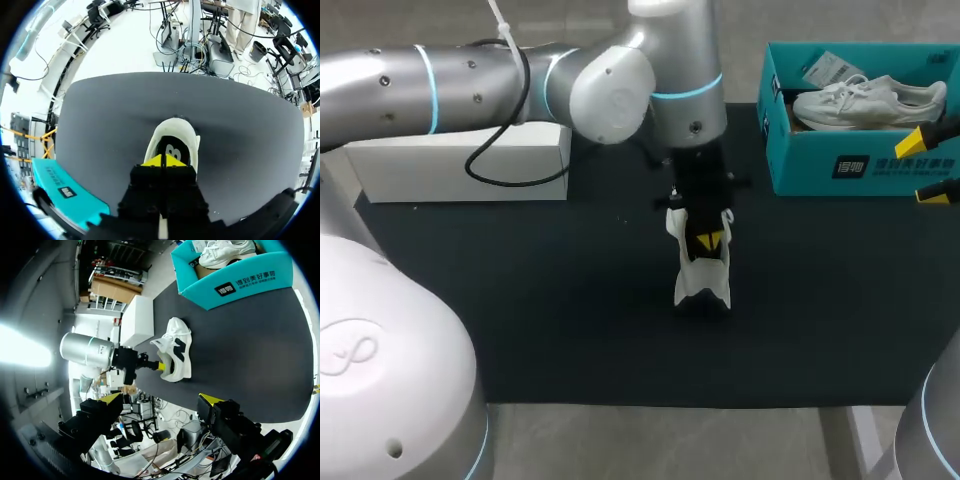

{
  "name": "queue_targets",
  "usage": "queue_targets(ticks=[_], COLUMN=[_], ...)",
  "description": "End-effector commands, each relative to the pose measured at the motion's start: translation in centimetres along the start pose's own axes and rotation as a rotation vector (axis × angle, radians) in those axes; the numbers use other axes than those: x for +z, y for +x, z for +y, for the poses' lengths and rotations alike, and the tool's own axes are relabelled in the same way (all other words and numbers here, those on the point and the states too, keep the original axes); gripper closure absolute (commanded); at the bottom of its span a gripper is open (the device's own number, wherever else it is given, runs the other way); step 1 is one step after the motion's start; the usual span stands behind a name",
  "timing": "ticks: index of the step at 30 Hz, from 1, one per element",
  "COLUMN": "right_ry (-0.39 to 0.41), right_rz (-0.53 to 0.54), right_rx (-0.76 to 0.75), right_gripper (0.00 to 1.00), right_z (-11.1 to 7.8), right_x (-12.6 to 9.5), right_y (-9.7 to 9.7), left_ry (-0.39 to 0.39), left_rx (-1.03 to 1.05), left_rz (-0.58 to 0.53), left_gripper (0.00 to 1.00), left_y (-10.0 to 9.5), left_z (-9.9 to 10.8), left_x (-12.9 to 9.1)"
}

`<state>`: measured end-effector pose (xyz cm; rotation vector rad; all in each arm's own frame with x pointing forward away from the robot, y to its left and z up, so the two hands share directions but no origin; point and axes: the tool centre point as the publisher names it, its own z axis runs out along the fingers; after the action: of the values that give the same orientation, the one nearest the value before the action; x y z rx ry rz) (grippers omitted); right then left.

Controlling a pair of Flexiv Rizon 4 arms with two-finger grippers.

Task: Take the shoe out of the shoebox, open the shoe tongue, remove and reinsert the insole, then place the shoe into the shoebox

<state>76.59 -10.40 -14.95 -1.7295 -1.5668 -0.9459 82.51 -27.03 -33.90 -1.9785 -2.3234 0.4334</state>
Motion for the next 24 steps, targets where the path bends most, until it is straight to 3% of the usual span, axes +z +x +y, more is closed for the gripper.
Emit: queue_targets(ticks=[1,10,18,21,24], right_ry=[0.001,0.001,0.001,0.001,0.001], right_rz=[-0.003,-0.003,-0.003,-0.003,-0.003], right_rx=[0.001,0.001,0.001,0.001,0.001], right_gripper=[0.0,0.0,0.0,0.0,0.0], right_z=[0.0,0.0,0.0,0.0,0.0], right_x=[0.0,0.0,0.0,0.0,0.0], right_y=[0.0,0.0,0.0,0.0,0.0], left_ry=[0.023,0.092,0.074,0.046,0.045], left_rx=[-0.018,-0.063,-0.042,-0.025,0.005], left_rz=[0.075,0.043,0.057,0.011,-0.037], left_gripper=[1.0,1.0,1.0,1.0,1.0], left_y=[-0.3,1.0,1.2,1.0,0.6], left_z=[1.3,1.2,0.8,0.9,0.7], left_x=[2.3,5.1,8.2,7.7,5.8])
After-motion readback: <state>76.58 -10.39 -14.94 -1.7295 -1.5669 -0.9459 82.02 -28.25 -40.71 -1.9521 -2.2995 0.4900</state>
